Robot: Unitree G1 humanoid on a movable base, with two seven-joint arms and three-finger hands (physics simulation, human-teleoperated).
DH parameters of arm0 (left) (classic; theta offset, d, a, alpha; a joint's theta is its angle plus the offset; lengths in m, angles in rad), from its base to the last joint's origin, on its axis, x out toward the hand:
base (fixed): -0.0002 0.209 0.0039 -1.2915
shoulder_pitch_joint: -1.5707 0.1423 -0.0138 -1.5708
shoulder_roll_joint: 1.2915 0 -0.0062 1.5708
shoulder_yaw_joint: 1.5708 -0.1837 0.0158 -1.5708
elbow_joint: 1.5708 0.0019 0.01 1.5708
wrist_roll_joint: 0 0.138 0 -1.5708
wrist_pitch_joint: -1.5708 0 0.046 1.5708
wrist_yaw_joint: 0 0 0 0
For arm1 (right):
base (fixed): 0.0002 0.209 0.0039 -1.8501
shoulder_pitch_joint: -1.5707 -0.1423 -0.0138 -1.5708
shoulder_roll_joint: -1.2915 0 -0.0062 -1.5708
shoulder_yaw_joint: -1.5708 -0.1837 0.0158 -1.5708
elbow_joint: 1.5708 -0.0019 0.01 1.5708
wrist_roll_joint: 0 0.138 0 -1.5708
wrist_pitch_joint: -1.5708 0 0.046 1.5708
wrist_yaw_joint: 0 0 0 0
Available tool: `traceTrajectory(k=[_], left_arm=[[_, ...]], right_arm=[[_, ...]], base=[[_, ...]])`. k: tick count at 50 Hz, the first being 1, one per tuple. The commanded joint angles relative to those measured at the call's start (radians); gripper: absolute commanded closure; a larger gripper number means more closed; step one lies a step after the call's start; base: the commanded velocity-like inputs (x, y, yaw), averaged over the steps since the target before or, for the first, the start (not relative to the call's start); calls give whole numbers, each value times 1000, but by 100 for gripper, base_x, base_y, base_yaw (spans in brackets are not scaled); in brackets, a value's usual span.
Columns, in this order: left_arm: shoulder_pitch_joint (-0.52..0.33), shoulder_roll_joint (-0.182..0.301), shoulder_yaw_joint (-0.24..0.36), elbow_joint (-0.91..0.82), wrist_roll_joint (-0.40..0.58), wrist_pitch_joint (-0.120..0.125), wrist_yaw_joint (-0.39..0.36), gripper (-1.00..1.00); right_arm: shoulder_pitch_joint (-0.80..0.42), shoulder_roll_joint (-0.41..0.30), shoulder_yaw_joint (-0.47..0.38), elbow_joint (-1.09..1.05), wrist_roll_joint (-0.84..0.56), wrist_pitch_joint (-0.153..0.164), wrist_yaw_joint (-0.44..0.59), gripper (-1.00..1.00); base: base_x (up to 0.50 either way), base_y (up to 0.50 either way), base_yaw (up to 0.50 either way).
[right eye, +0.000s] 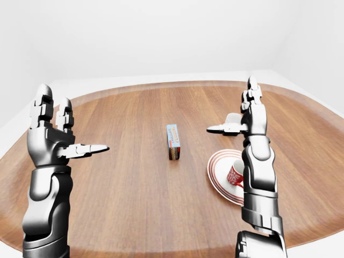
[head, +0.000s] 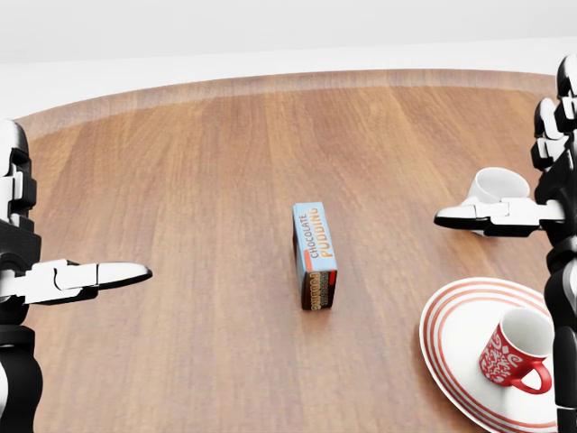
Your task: Pick up the red mug and put it on the plate
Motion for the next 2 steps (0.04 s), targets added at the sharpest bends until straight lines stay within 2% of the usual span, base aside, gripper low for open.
traceTrajectory(k=[1,2], left_arm=[[-2,2,2,2,0,0,1,-100],[-4,2,2,4,0,0,2,-100]], right_arm=[[29,10,21,134,146,0,-44,-100],[26,19,29,173,147,0,-37,-100]], base=[[0,0,0],[0,0,0]])
